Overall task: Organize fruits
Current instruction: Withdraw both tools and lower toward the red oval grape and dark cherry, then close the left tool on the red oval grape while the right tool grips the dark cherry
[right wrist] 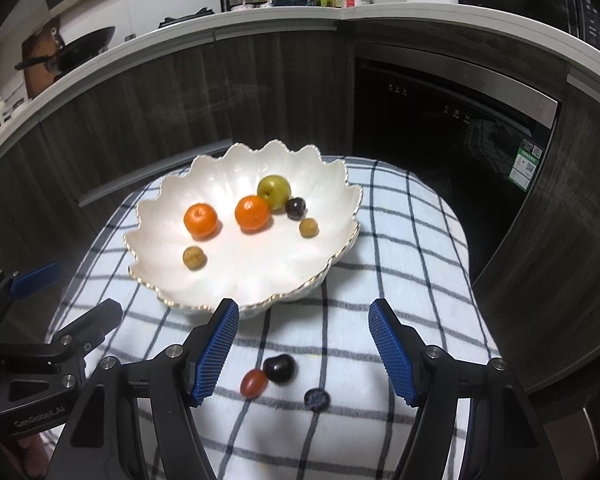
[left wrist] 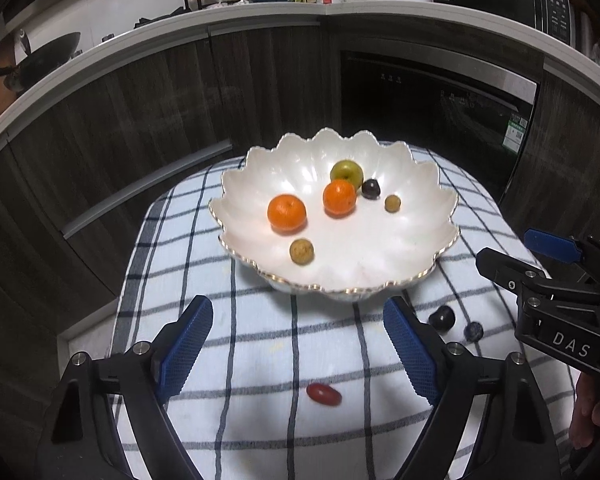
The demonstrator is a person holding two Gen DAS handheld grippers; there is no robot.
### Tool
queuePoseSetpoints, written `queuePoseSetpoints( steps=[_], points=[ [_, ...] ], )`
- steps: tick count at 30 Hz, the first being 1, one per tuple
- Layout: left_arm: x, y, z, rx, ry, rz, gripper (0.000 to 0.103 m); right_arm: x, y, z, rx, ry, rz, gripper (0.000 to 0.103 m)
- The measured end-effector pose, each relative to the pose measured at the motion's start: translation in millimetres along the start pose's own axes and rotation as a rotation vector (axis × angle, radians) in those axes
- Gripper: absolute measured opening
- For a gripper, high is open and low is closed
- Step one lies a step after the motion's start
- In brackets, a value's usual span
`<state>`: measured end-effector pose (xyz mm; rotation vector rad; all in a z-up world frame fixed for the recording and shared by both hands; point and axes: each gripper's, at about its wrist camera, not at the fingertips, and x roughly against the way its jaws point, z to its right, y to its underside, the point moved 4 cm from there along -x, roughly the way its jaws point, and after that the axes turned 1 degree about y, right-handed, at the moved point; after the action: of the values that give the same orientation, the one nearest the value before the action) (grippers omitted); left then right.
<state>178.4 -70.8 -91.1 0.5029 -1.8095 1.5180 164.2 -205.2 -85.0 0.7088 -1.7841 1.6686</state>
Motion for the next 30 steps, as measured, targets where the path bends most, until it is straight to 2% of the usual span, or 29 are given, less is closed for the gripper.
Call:
queuePoseSetpoints(
  steps=[17,22,30],
  points=[
    [-18.4,47.5,5.3,-0.030,0.015,-0.058,0.076,-20.0,45.6,-20.9,0.035,-0.063,-0.092,0.067],
    [-25.8,57.9,7.4,-0.033,0.019,-0.081,0.070,-27.0,52.0,-23.0,0.039,-0.067,-0.109,0.064],
    [-35.4,67.9,9.4,-0.031,0.028,-0.093,0.063,-38.5,62.1,-27.3,0.036,-0.098,-0.146,0.051]
  ],
)
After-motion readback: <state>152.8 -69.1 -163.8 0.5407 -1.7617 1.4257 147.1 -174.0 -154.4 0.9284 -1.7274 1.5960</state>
